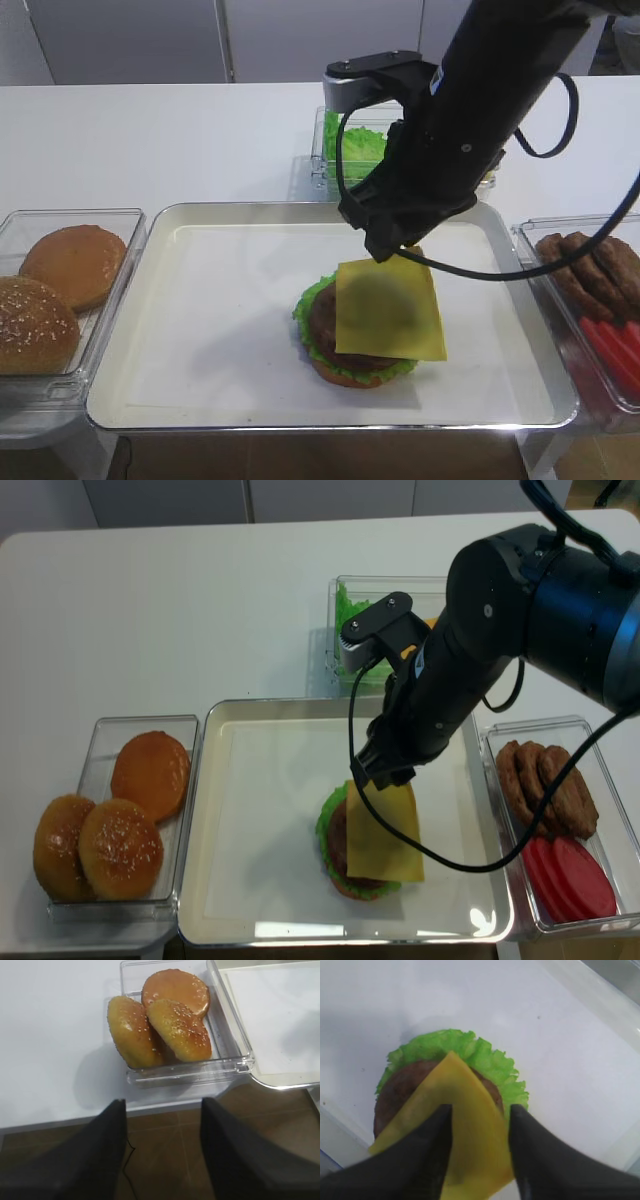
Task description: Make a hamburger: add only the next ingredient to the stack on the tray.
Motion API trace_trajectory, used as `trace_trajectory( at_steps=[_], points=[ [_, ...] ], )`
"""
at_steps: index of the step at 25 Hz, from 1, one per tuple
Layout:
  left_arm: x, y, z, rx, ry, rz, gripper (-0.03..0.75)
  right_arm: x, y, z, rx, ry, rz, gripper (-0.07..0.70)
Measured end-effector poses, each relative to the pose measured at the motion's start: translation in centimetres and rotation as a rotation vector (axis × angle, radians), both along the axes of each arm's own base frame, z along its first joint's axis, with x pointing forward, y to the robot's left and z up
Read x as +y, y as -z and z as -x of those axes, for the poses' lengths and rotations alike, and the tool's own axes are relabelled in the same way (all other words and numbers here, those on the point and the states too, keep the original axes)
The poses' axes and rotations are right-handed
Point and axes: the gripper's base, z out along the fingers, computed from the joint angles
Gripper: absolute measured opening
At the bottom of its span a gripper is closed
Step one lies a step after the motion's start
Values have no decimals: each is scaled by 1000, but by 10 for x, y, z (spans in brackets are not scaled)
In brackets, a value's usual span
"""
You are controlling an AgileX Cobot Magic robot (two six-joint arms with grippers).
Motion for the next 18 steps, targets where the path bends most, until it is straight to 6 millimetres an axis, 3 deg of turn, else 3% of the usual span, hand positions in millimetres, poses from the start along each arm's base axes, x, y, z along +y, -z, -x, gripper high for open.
trace_trajectory(
  at_steps=[2,6,10,15,18],
  points=[
    [0,0,0,0,0,0,356,0,0,0,-1,3,3,421],
    [0,0,0,0,0,0,356,-3,1,-2,-15,25,37,524],
    [0,0,0,0,0,0,356,-10,1,-4,-24,48,113,540],
    [0,0,0,0,0,0,356,-22,-22,-3,-110,45,183,542],
    [0,0,0,0,0,0,356,-43,-38,-5,-144,120,182,536]
  ],
)
